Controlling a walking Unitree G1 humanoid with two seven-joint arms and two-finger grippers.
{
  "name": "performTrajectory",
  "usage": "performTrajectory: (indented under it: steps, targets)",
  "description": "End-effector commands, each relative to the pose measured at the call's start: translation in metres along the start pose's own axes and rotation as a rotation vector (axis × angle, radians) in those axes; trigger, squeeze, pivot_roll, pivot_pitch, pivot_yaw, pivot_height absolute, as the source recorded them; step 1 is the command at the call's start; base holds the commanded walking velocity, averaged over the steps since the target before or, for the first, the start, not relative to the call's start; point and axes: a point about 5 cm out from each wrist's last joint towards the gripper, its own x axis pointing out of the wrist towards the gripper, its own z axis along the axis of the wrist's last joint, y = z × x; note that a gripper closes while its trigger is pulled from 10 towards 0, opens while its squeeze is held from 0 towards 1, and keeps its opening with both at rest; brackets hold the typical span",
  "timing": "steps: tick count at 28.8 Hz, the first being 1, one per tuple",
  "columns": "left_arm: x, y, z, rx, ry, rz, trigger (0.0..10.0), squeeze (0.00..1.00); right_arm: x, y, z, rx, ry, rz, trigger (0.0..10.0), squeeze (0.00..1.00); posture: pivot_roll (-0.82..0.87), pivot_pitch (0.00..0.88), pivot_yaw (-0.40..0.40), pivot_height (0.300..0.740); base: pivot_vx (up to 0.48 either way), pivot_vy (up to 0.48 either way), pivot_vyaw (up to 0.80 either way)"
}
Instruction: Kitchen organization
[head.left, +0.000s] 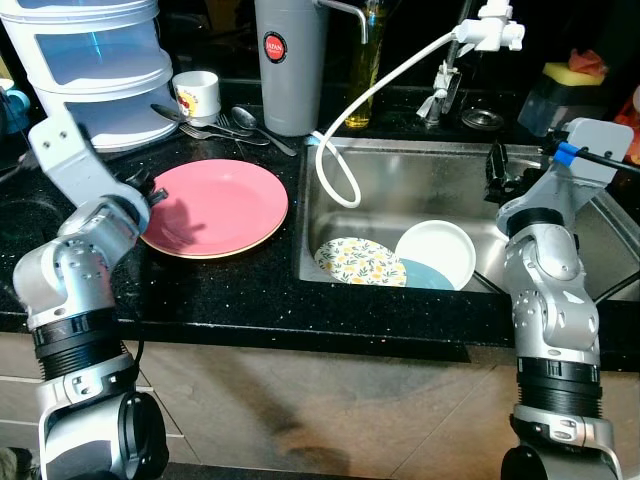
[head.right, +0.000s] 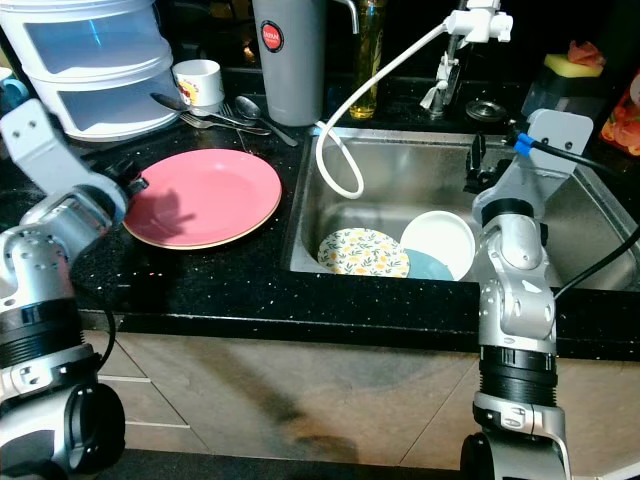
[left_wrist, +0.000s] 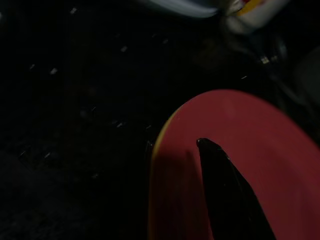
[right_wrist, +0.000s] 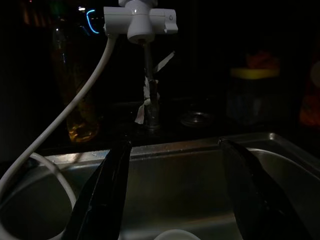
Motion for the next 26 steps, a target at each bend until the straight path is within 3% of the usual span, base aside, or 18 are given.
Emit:
performTrajectory:
  steps: [1, 4, 8, 9, 12, 13, 15, 16, 21, 23, 26]
  targets:
    - [0.002, 0.003, -0.005, 0.006, 0.036, 0.032, 10.0, 0.0, 0.001, 0.002, -0.002, 0.004, 0.009, 0.006, 10.0, 0.0, 0.16, 0.049, 0.014, 0.74, 0.0, 0.0, 0.0]
    - [0.001, 0.003, -0.003, 0.024, 0.041, 0.034, 10.0, 0.0, 0.0, 0.001, -0.002, 0.003, 0.011, 0.005, 10.0, 0.0, 0.16, 0.052, 0.015, 0.74, 0.0, 0.0, 0.0]
    - [0.0, 0.002, -0.006, -0.024, 0.078, 0.013, 10.0, 0.0, 0.0, 0.0, -0.002, 0.006, 0.009, -0.002, 10.0, 0.0, 0.16, 0.053, 0.017, 0.74, 0.0, 0.0, 0.0]
    - [0.0, 0.001, -0.007, -0.034, 0.09, 0.0, 9.1, 0.0, 0.0, 0.0, -0.002, 0.007, 0.008, -0.004, 10.0, 0.0, 0.16, 0.053, 0.017, 0.74, 0.0, 0.0, 0.0]
    - [0.001, 0.0, -0.008, -0.038, 0.109, -0.028, 8.5, 0.0, 0.0, 0.0, -0.002, 0.01, 0.006, -0.005, 10.0, 0.0, 0.16, 0.052, 0.019, 0.74, 0.0, 0.0, 0.0]
    - [0.001, 0.001, -0.01, -0.044, 0.127, -0.036, 4.0, 0.0, 0.0, 0.0, -0.001, 0.01, 0.005, -0.007, 10.0, 0.0, 0.16, 0.052, 0.02, 0.74, 0.0, 0.0, 0.0]
    - [0.002, 0.002, -0.011, -0.044, 0.132, -0.034, 4.0, 0.0, 0.0, 0.0, -0.001, 0.01, 0.004, -0.008, 10.0, 0.0, 0.16, 0.052, 0.02, 0.74, 0.0, 0.0, 0.0]
    - [0.002, 0.004, -0.011, -0.043, 0.133, -0.022, 0.0, 0.0, 0.0, 0.0, -0.001, 0.011, 0.003, -0.009, 10.0, 0.0, 0.16, 0.051, 0.019, 0.74, 0.0, 0.0, 0.0]
    - [0.001, 0.006, -0.009, -0.021, 0.116, 0.009, 0.0, 0.0, 0.001, -0.001, -0.001, 0.011, 0.003, -0.011, 10.0, 0.0, 0.16, 0.052, 0.018, 0.74, 0.0, 0.0, 0.0]
    - [-0.002, 0.01, 0.005, 0.131, -0.012, 0.08, 0.0, 0.0, 0.001, -0.001, -0.001, 0.013, 0.002, -0.012, 10.0, 0.0, 0.16, 0.052, 0.018, 0.74, 0.0, 0.0, 0.0]
    - [-0.009, 0.004, 0.025, 0.224, -0.185, 0.074, 0.0, 0.0, 0.001, 0.0, 0.0, 0.014, 0.0, -0.012, 10.0, 0.0, 0.16, 0.052, 0.018, 0.74, 0.0, 0.0, 0.0]
